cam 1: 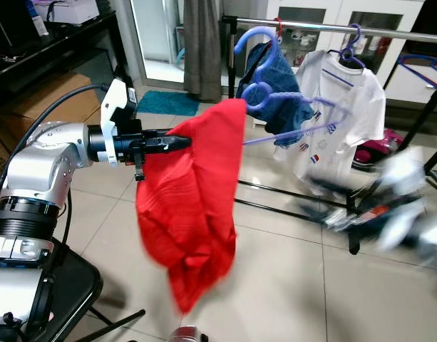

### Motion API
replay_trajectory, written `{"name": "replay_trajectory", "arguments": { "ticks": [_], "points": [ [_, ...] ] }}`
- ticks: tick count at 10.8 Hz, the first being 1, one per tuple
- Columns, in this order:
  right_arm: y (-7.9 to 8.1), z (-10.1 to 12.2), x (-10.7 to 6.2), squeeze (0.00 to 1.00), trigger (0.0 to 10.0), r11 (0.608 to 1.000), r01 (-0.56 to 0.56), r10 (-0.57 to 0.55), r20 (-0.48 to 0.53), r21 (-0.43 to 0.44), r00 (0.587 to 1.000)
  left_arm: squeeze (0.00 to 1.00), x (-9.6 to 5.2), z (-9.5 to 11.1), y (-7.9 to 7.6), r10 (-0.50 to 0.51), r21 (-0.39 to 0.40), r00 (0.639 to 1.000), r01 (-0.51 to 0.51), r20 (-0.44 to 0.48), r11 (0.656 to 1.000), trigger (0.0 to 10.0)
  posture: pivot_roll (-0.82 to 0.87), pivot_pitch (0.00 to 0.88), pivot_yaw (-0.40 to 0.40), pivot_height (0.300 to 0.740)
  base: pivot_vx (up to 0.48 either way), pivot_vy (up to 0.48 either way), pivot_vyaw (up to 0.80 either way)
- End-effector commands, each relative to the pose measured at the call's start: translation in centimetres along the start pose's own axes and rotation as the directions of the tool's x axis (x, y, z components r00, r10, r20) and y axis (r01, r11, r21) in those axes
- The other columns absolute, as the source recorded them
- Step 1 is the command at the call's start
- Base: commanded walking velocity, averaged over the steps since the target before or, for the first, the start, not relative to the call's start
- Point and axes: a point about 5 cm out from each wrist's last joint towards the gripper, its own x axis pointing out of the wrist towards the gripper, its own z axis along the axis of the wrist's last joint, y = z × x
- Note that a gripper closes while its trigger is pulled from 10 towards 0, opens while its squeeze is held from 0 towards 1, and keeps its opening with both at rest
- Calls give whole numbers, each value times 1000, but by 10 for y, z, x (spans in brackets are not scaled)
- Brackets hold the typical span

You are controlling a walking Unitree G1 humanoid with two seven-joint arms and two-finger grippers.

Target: Hang hanger

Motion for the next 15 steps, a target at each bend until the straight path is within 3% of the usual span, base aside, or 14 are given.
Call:
{"name": "replay_trajectory", "arguments": {
  "ticks": [1,4,5,8,9,10,11,12,13,15],
  "points": [
    [-11,-14,13,1000,10000,988,153,-152,-29,26,988,0,5,32,-4,-78,71,992,72,95,995,0,151,31,53,740,0,0,0],
    [-24,-25,35,1000,10000,920,354,-362,21,166,932,0,17,55,-15,-239,90,963,229,123,969,0,161,81,43,740,0,0,0],
    [-24,-20,35,1000,10000,915,356,-373,66,188,925,0,15,58,-16,-270,91,958,262,98,961,0,164,92,40,740,0,0,0],
    [-9,-10,22,1000,10000,969,155,-188,163,194,969,0,6,69,-14,-300,87,951,294,70,952,0,165,100,55,740,0,0,0],
    [-2,-8,23,1000,10000,975,88,-127,182,206,975,0,7,70,-14,-305,89,950,298,71,950,0,165,98,57,740,0,0,0],
    [15,-8,30,1000,10000,981,-41,5,183,191,983,0,10,72,-12,-293,109,952,283,88,953,0,163,92,59,740,0,0,0],
    [26,-9,42,1000,10000,975,-97,59,188,200,980,0,14,76,-11,-289,128,951,274,114,953,0,167,85,53,740,0,0,0],
    [27,-8,48,1000,10000,975,-96,55,197,202,979,0,16,77,-11,-293,132,949,278,116,952,0,167,84,52,740,0,0,0],
    [21,5,53,1000,10000,976,-84,21,296,200,955,0,17,78,-12,-304,132,946,288,115,948,0,173,78,42,740,0,0,0],
    [17,20,54,1000,10000,979,-82,7,378,184,926,0,18,79,-13,-311,132,942,295,124,946,0,173,80,44,740,0,0,0]
  ]
}}
